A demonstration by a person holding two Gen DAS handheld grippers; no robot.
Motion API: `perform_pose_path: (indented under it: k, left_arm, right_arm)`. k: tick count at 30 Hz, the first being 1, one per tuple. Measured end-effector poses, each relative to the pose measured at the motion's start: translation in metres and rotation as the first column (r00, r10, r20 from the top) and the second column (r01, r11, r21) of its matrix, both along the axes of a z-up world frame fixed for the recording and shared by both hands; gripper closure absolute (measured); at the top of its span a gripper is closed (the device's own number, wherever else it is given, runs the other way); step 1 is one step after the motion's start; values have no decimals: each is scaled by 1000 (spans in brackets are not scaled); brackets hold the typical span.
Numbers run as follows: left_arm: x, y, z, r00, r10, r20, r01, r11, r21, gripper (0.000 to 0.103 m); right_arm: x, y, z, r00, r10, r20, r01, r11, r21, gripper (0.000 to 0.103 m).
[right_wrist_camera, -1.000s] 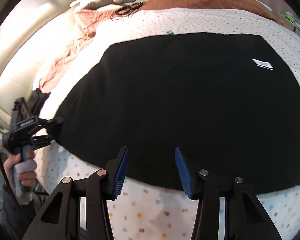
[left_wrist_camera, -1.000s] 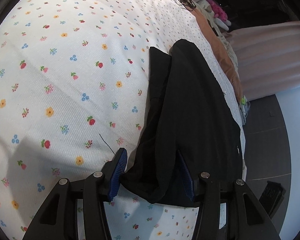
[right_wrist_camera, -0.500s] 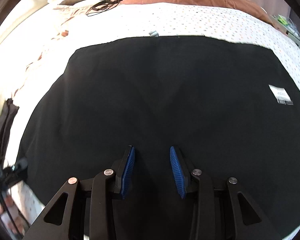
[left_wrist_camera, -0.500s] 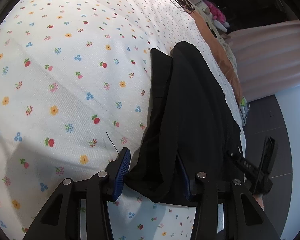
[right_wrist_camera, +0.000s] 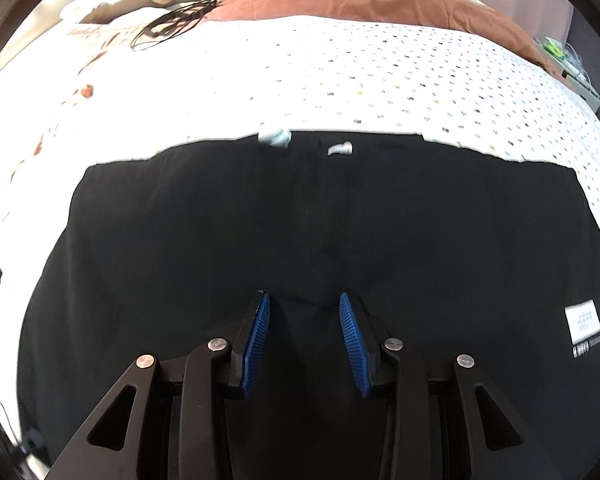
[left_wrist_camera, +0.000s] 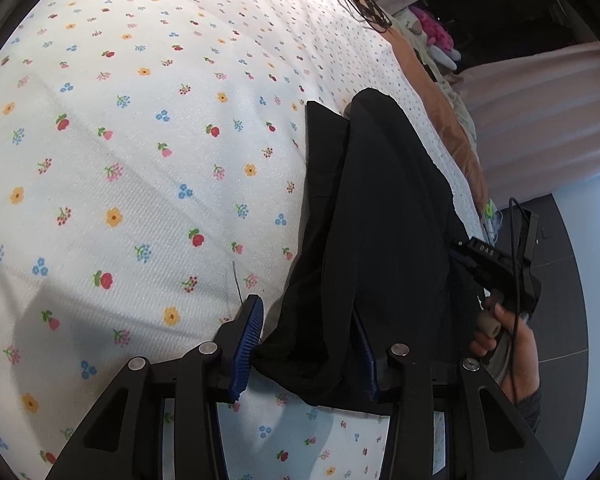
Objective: Fold large clothes
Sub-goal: 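Fold the shirt over again with both tools and open them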
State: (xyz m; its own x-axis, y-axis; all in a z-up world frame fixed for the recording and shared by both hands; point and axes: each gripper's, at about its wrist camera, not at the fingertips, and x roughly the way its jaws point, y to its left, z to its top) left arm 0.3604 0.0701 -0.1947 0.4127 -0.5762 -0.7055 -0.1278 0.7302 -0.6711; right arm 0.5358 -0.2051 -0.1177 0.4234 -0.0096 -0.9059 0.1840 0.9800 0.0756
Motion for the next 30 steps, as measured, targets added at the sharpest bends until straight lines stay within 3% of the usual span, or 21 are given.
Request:
perform_pose_path:
  k: [5, 9, 10, 13, 23, 30]
  left_arm:
    - [-3, -1, 1, 1000, 10, 5, -10, 1000, 20, 63]
    - [-4, 2, 2, 1000, 20, -6, -20, 1000, 9, 72]
    - [-4, 3, 2, 1000, 19, -9, -19, 1000, 2, 79]
    - [-4, 3, 10, 1000, 13, -10, -13, 1000, -14, 87]
    - [2, -2, 61, 997, -13, 82, 20, 997, -80, 92]
    - [7, -17, 100, 988, -51, 144, 64, 994, -90, 94]
  right_arm:
    - [22, -2, 3, 1000, 4, -20, -4, 1000, -14, 66]
    - [11, -6, 17, 1000, 21, -14, -21, 1000, 12, 66]
    - [12, -1, 18, 1000, 26, -9, -26, 999, 23, 66]
    - [-13, 4, 32, 998, 55, 15, -55, 998, 32, 66]
    - [-94, -3, 73, 993, 66, 100, -80, 986, 145, 66]
    - [-135, -7, 78, 988, 52, 145, -85, 968, 236, 70]
